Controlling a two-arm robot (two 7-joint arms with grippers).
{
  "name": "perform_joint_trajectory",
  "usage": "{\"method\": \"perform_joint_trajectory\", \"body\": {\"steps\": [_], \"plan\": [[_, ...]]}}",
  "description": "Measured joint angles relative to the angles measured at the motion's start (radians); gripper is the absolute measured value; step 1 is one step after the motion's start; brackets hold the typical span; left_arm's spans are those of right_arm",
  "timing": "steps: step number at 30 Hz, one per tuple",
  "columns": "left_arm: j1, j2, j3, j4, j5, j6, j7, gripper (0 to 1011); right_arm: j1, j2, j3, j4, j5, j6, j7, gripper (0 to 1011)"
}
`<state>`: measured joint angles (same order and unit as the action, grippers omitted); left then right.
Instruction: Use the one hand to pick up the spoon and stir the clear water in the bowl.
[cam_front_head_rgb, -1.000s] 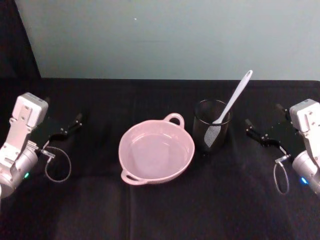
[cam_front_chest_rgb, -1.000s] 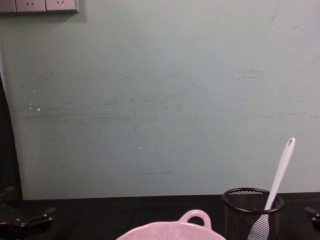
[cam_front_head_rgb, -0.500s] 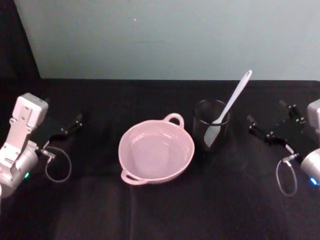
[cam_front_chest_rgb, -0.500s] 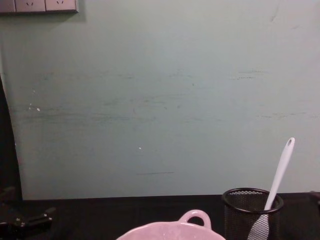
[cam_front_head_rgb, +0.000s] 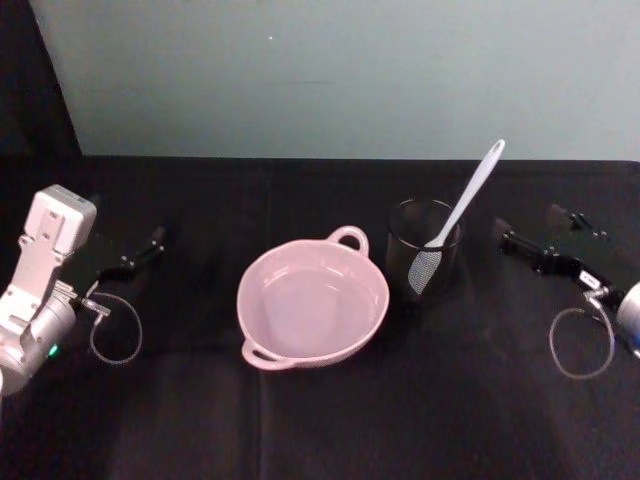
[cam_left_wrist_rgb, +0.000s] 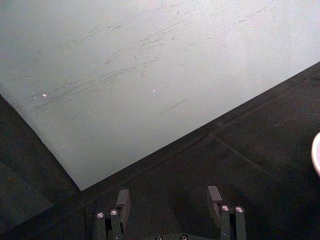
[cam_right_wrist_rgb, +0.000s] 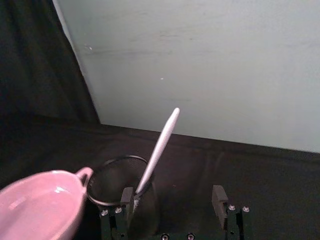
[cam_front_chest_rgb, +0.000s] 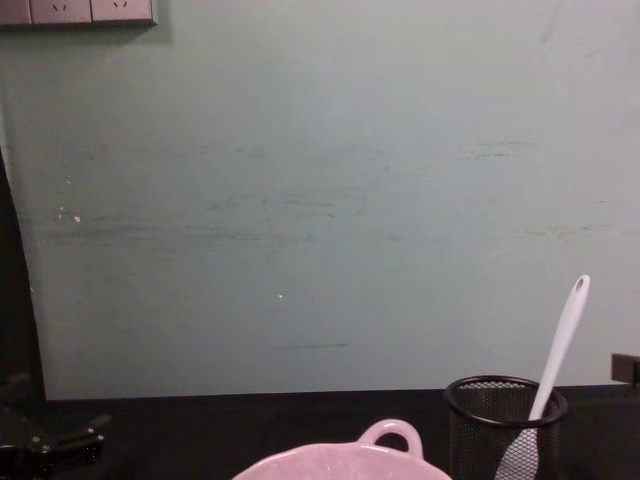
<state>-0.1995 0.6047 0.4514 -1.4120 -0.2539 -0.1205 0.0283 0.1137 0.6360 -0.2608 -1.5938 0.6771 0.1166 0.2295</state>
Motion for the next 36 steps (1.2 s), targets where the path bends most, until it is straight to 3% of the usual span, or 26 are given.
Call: {"method": "perform_joint_trajectory", "body": {"steps": [7,20,25,36], "plan": [[0.0,0.0,0.0,0.0,0.0,0.0,0.0,1011,0.057,-0.047,0.017,0.043,0.092,0.094,0.064,1003],[0.0,0.0,0.0,0.0,0.0,0.0,0.0,1011,0.156,-0.113,0.012,0.12,0.229,0.198,0.062,1003],[0.0,0.0,0.0,0.0,0.0,0.0,0.0,1011,0.189,-0.13,-0.002,0.151,0.241,0.197,0.044,1002],[0.0,0.0,0.0,0.0,0.0,0.0,0.0,1011,0.261,-0.167,-0.054,0.232,0.212,0.131,0.032,1002]]}}
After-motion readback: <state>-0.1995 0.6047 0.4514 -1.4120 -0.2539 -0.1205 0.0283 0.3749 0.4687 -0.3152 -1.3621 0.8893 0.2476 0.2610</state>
